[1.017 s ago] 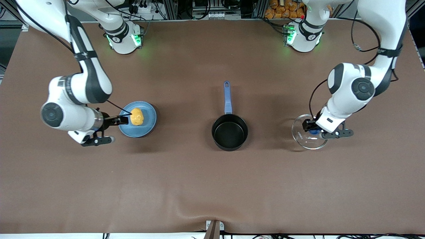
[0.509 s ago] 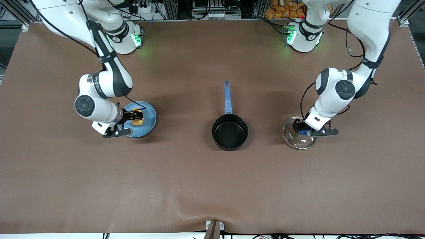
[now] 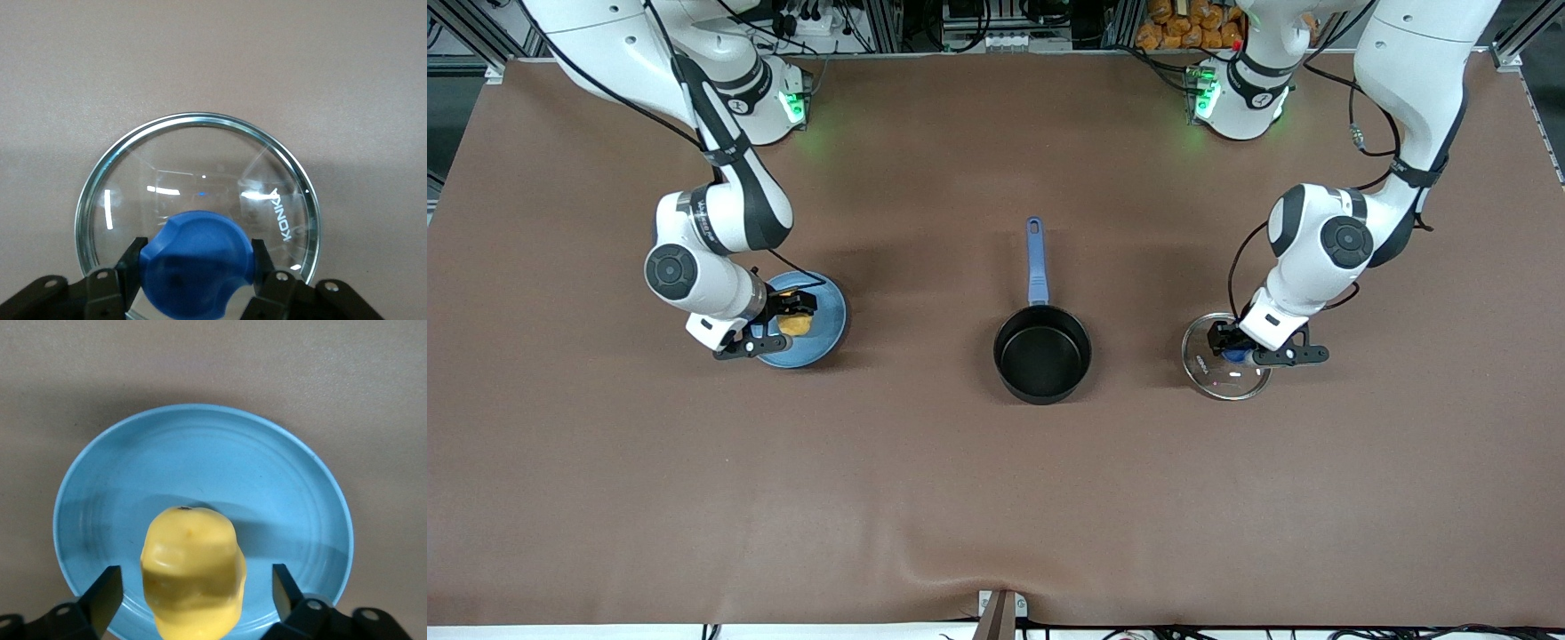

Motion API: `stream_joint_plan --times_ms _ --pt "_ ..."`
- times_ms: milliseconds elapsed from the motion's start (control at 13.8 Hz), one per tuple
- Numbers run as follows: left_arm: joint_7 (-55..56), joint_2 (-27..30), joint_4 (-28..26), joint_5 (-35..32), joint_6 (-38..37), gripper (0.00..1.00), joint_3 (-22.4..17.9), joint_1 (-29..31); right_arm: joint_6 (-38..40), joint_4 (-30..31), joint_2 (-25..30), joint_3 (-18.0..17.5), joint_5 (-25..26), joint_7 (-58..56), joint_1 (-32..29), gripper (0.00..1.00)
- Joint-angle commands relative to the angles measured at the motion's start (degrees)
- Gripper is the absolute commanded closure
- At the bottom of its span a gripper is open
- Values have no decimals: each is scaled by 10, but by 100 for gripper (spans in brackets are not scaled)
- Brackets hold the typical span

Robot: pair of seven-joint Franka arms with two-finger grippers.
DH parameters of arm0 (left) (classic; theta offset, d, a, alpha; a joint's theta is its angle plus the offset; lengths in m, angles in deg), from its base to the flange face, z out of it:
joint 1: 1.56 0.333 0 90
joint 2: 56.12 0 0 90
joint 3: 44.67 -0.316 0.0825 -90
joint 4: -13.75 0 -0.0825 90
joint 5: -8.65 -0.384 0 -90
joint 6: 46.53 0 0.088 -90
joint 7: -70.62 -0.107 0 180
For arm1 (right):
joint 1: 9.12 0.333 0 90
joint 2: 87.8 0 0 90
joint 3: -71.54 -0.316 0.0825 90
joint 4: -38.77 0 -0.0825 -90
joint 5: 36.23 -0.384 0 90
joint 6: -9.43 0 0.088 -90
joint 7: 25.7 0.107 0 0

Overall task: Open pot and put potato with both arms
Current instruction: 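Carry the potato over the pot while the left gripper withdraws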

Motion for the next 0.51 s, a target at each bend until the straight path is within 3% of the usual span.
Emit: stream_joint_plan --times_ms 0,73,145,218,291,436 --pt "-3 5 3 -2 8 0 -2 -2 -24 26 20 3 -7 1 14 20" --pt "-3 14 6 -2 2 0 -2 -1 -24 26 21 3 -7 1 14 42" --pt "-1 32 6 -2 -11 0 -2 0 -21 25 22 2 -7 6 15 76" --pt "-1 55 12 -2 -42 0 -1 0 -20 25 23 2 -8 19 17 89" --pt "0 83 28 -2 -91 0 0 0 -19 24 23 3 -7 24 20 99" --pt "-4 133 81 -2 -213 0 2 3 -4 11 25 2 -7 25 22 100"
